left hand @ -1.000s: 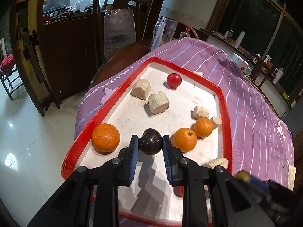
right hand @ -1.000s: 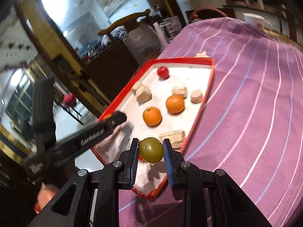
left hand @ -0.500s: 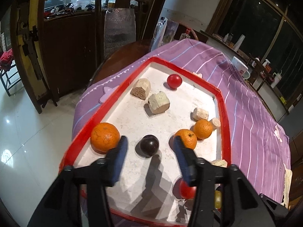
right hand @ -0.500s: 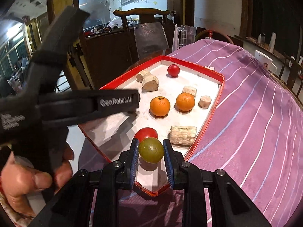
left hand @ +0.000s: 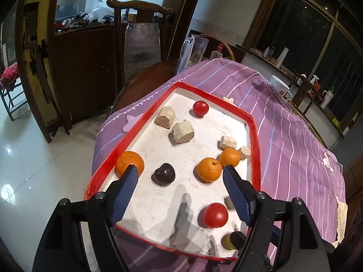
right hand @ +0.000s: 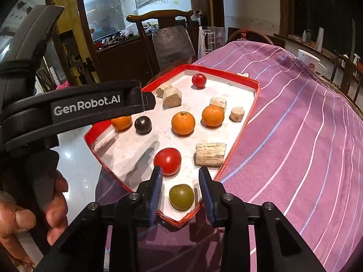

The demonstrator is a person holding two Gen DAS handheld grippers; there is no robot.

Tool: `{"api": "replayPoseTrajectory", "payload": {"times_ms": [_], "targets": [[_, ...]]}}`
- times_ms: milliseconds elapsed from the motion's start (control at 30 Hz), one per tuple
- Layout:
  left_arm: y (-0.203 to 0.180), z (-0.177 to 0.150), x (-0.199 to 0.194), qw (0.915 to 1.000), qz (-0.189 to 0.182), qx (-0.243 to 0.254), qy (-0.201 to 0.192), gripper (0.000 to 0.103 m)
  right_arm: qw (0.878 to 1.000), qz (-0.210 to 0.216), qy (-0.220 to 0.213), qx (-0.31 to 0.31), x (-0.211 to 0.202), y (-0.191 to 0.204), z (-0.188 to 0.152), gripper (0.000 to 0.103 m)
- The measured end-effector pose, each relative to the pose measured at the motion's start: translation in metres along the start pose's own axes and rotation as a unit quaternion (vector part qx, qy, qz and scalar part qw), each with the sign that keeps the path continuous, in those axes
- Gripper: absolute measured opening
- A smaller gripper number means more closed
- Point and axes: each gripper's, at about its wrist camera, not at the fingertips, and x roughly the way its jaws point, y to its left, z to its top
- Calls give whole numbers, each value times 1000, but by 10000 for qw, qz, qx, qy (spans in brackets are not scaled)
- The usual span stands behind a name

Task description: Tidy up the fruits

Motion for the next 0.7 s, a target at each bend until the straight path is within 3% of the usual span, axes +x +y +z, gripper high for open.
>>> {"api": "replayPoseTrajectory", "payload": {"times_ms": [167, 400, 700], "targets": [[-16, -3, -22, 9984, 263, 346, -364, 81, 9992, -257, -153, 272, -20, -14, -2, 39], [-48, -16, -59, 9834, 1012, 971, -1150, 95, 9937, -580, -112, 950, -41, -51, -15, 41], [-73, -28, -78, 9788, 1028, 1167, -1334, 100, 9857, -798, -285, 1453, -68, -83, -33, 42]]}}
